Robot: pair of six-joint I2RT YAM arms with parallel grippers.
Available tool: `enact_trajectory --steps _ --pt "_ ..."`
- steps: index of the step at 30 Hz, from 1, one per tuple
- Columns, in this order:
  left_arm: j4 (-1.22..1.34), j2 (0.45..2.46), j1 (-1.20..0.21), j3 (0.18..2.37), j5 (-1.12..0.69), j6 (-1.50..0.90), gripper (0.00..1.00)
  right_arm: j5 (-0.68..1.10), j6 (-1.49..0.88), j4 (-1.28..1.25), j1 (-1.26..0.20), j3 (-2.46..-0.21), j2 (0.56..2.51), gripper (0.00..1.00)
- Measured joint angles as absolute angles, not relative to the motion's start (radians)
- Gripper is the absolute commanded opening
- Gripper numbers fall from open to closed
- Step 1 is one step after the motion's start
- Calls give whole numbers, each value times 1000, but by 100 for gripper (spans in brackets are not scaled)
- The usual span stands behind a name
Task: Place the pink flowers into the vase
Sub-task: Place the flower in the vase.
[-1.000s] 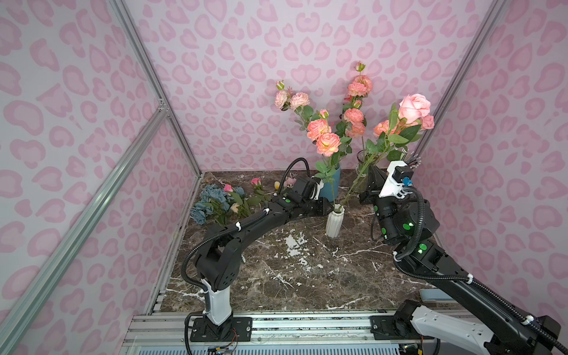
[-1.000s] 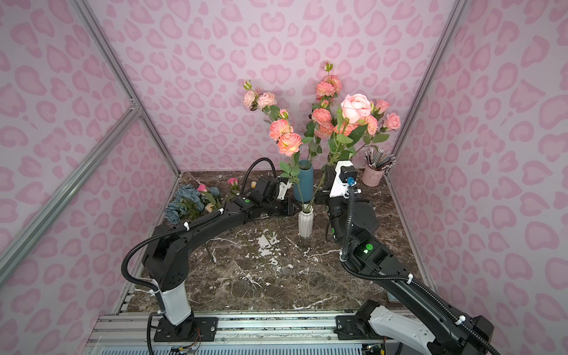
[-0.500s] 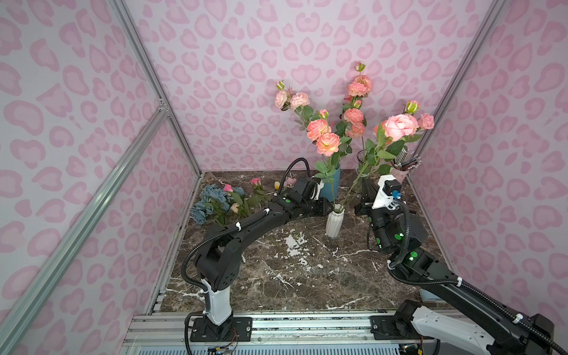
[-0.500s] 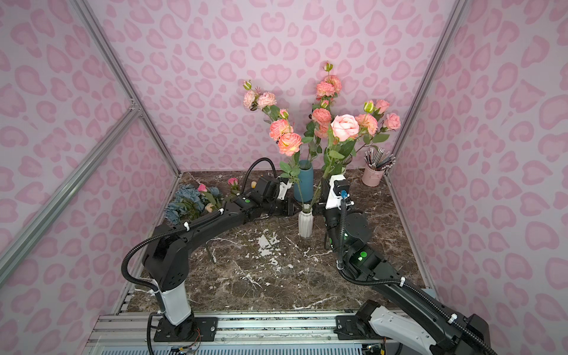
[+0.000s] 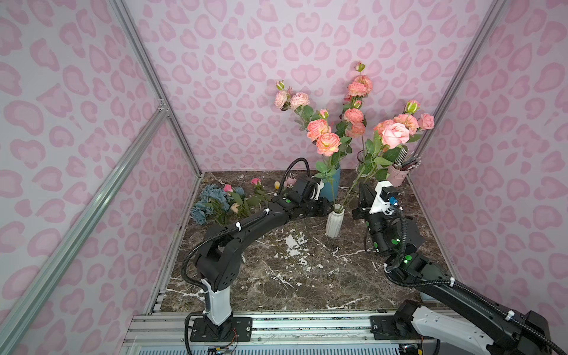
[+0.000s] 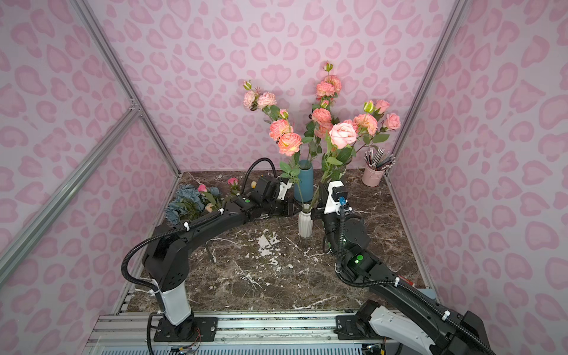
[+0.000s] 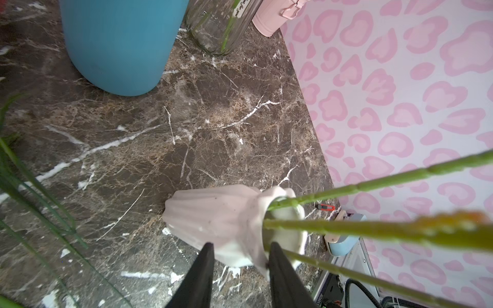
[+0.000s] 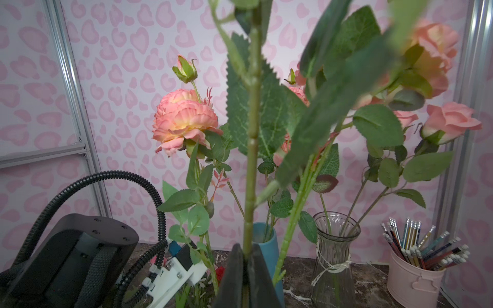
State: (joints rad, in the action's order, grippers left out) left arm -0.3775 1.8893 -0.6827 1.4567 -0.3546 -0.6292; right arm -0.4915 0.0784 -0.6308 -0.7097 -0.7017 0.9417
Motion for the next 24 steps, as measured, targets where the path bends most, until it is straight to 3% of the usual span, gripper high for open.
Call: enact_trajectory --steps 24 --pt "-384 1886 -683 1457 -354 -629 37 -482 48 -754 -704 -569 1028 0"
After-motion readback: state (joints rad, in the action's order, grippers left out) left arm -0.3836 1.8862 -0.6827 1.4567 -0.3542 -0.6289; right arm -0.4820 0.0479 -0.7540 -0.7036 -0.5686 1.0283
